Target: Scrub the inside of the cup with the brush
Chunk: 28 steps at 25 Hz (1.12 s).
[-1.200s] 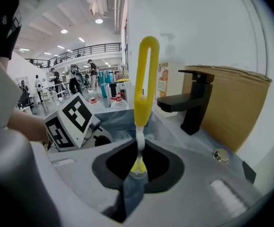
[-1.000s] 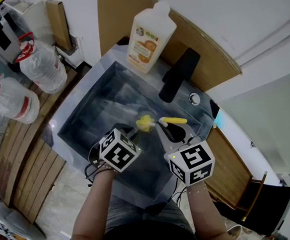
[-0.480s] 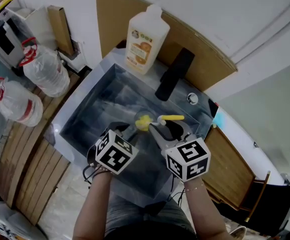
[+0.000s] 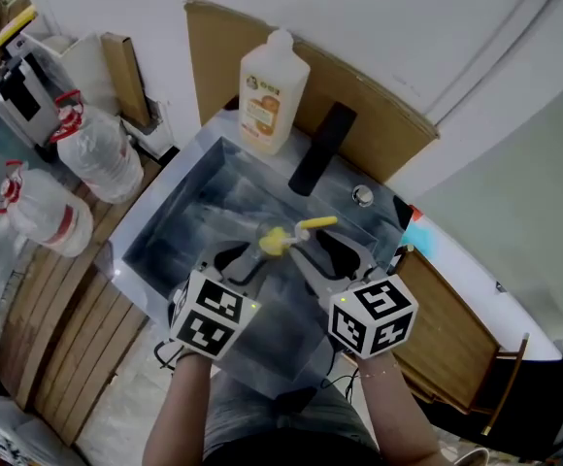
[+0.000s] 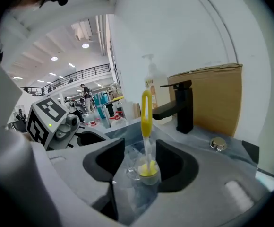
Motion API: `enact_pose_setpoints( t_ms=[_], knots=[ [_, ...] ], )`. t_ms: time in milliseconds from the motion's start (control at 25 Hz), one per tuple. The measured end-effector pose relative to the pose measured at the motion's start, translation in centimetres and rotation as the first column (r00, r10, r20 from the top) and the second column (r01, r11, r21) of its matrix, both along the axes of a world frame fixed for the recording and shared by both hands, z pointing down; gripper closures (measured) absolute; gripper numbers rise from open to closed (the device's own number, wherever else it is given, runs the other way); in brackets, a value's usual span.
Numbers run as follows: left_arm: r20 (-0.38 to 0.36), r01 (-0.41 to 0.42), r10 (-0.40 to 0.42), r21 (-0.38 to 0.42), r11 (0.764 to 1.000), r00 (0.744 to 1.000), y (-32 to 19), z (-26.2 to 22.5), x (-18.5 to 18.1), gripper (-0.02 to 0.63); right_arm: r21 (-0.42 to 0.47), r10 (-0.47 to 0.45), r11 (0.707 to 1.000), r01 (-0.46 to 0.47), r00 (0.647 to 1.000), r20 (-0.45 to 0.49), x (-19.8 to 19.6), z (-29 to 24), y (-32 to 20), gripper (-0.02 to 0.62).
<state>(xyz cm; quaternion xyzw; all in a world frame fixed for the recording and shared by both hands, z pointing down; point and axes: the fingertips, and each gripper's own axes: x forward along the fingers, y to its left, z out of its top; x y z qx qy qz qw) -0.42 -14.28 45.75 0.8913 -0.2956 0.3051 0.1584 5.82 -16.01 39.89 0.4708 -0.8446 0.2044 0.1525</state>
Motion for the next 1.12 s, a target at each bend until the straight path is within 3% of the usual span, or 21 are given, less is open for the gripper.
enact_pose_setpoints(
  t_ms=[360, 560, 600, 760, 920, 1120],
  knots=[
    [-0.188, 0.016, 0.014, 0.157, 0.987, 0.982, 1.3, -7.7, 1.3, 0.449, 0.087, 0.0, 0.996, -0.012, 0.99, 0.14, 1.2, -5.1, 2.2, 0.392],
    [-0.24, 0.0, 0.061, 0.247, 0.969, 0.969, 2.3, -11.3, 2.1, 0.487, 0.163, -0.029, 0.987, -0.001, 0.983, 0.182, 1.8, -8.5, 3.2, 0.41],
    [-0.246, 0.001, 0.064, 0.255, 0.967, 0.967, 2.5, -11.8, 2.1, 0.49, 0.175, -0.036, 0.985, 0.002, 0.981, 0.192, 1.9, -9.0, 3.5, 0.439],
    [-0.28, 0.025, 0.054, 0.272, 0.962, 0.959, 3.4, -13.3, 1.9, 0.544, 0.199, -0.069, 0.98, 0.026, 0.975, 0.213, 2.1, -10.6, 4.9, 0.445],
    [-0.311, 0.061, 0.018, 0.242, 0.968, 0.95, 3.9, -14.0, 1.6, 0.566, 0.235, -0.081, 0.971, 0.029, 0.974, 0.213, 2.5, -11.7, 5.7, 0.472],
    [-0.32, 0.03, 0.052, 0.246, 0.969, 0.946, 5.1, -14.1, 1.7, 0.574, 0.272, -0.101, 0.961, 0.04, 0.971, 0.215, 2.5, -12.9, 6.7, 0.55]
  ],
)
